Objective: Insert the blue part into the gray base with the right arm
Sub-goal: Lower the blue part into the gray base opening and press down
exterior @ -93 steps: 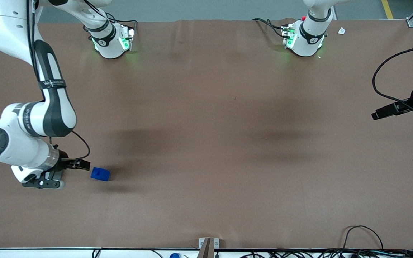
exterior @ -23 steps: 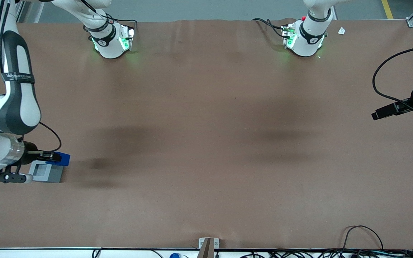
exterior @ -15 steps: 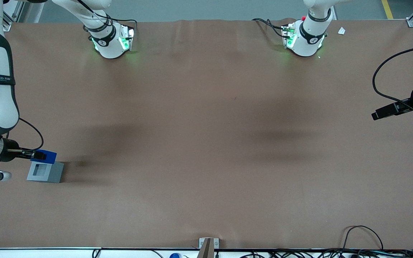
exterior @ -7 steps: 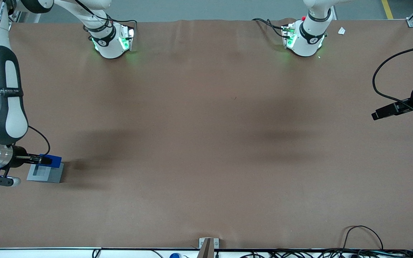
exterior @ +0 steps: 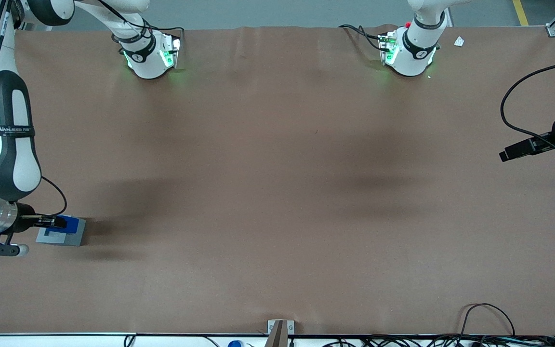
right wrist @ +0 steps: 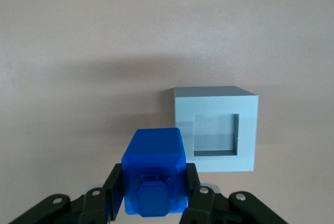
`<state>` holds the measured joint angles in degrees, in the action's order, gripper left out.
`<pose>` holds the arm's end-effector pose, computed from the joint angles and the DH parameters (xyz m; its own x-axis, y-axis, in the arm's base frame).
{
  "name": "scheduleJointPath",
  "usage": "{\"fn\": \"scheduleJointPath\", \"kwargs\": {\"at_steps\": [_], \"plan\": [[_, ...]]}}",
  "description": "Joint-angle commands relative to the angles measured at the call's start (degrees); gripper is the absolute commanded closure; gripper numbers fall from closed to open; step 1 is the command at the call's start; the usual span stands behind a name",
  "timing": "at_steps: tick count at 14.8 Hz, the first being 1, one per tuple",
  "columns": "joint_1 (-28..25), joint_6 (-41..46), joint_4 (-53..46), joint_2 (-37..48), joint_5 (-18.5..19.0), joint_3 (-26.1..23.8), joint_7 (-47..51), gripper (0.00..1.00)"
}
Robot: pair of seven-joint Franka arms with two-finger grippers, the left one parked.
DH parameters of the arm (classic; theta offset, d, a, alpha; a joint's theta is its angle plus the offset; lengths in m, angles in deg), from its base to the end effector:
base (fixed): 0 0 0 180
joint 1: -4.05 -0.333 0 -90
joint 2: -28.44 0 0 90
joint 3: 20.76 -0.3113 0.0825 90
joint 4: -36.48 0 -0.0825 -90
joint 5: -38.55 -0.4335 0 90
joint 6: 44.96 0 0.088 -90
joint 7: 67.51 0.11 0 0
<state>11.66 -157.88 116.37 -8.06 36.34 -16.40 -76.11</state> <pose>0.7437 -0.1450 0.3013 0.9963 -0.0612 -0.0596 -0.0612 -0.9981 0.0018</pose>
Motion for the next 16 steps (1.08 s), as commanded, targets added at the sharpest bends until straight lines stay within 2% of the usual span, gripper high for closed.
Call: {"fn": "scheduleJointPath", "kwargs": {"at_steps": [1,16], "plan": [[0.91,0.24,-1.41,-0.5,0.81,-0.32,-0.98,1.0],[4.69,-3.19,-3.69,-4.19,0.81,-0.32,-2.82,1.0]]}}
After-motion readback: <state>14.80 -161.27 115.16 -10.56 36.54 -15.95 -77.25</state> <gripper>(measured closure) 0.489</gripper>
